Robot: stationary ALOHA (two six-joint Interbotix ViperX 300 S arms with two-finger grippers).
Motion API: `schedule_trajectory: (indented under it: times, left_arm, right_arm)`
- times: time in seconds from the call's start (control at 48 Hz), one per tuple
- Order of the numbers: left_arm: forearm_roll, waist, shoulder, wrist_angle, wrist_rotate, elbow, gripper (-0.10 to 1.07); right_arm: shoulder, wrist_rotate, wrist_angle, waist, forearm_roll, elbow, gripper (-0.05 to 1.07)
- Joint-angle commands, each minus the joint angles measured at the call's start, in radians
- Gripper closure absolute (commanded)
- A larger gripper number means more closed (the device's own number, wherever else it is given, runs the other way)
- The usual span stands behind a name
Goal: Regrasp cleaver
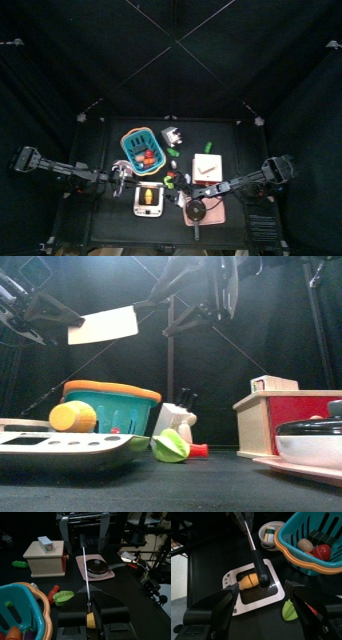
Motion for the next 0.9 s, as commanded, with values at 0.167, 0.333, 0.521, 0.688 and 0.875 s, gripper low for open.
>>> schedule_trajectory:
  times: [0.167,0.333,0.521,0.688,0.875]
  left_arm:
    - [0.002,-0.003,0.0,-0.012,0.0,-0.015,0.57]
    - [0.0,-0.003,0.0,-0.015,0.002,-0.015,0.57]
    - [0.0,-0.003,0.0,-0.017,0.002,-0.015,0.57]
    - [0.0,-0.003,0.0,-0.015,0.006,-0.023,0.57]
    - [0.002,-0.003,0.0,-0.017,0.006,-0.025,0.57]
  right_arm:
    - [-0.087,0.0,-0.028,-0.008,0.318,-0.029,0.01]
    - [-0.135,-0.026,-0.089,-0.063,0.646,-0.02,0.01]
    - [-0.19,-0.101,-0.048,-0.091,0.815,-0.02,0.01]
    - [-0.242,-0.178,0.118,-0.112,0.92,-0.069,0.01]
    - [-0.253,-0.433,0.36,-0.135,1.085,-0.199,0.01]
